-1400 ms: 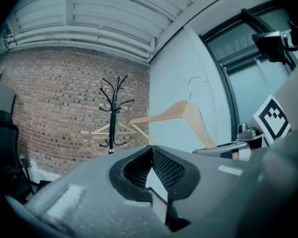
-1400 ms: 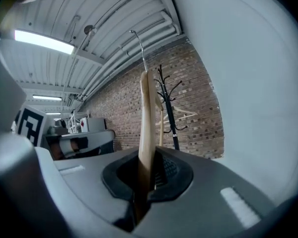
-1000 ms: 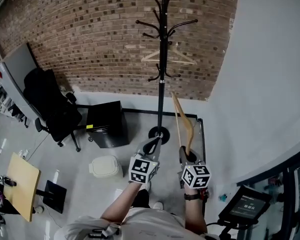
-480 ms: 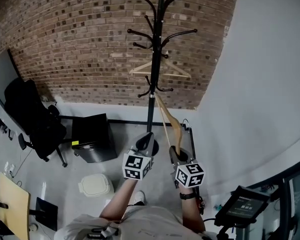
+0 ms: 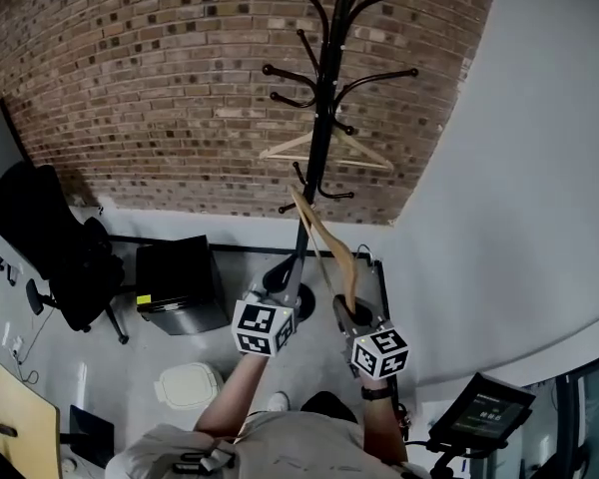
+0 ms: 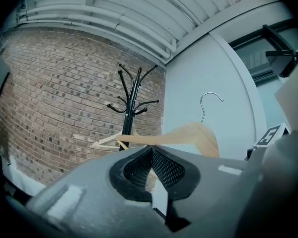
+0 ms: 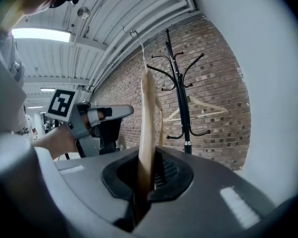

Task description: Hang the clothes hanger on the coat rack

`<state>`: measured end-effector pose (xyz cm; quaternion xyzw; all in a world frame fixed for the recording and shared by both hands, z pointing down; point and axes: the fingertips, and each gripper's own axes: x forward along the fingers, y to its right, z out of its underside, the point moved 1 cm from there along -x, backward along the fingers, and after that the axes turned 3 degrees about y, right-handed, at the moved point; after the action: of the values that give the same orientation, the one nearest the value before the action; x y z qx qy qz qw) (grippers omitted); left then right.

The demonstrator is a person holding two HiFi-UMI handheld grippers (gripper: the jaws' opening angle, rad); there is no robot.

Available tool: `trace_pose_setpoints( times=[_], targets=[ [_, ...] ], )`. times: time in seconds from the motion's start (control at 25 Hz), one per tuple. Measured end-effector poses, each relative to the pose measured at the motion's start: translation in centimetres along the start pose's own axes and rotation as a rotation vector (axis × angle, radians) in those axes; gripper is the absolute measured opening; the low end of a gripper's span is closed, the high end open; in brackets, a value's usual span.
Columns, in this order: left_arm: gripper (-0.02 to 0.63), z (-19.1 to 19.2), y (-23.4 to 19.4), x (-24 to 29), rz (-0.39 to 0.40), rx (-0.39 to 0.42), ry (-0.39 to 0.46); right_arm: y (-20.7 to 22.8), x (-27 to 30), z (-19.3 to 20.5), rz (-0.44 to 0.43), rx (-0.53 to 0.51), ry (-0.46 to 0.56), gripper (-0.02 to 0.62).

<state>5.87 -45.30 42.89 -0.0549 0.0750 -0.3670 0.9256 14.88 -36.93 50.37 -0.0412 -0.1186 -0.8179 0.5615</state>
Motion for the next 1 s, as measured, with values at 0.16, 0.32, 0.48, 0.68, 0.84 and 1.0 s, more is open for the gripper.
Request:
trace_pose_setpoints(
  times=[0.16,0.32,0.48,0.68,0.84,1.0],
  targets=[
    [0.003,-0.5,-1.4,2.6,-0.018,0.026,0.010,1.8,2.4,-0.8,-0.036,-0.020,-0.020,0.006],
    [0.003,0.7,-2.5,4.5,-0.033,0.038,-0.022,4.0,4.6,-1.8,-0.079,-0.004,-0.022,0.006],
    [0.003,-0.5,-3.2,6.5,-0.047,0.059,0.011,6.0,6.6,-3.4,-0.157,0.026,-0.029,0.006],
    [0.002,-1.2,-3.5,8.0,-0.050,0.072,0.024,7.4,7.6,-5.9,-0.270,0.060,-0.033,0.006],
    [0.002,-0.7,-3.8,8.9,-0.057,0.072,0.016,9.0,8.7,-7.0,-0.318,0.053,-0.067,0.006],
    [0.003,-0.9,-4.3,9.6,-0.068,0.086,0.022,10.0,9.7,-7.8,-0.384,0.044,-0.086,0.006]
  ],
)
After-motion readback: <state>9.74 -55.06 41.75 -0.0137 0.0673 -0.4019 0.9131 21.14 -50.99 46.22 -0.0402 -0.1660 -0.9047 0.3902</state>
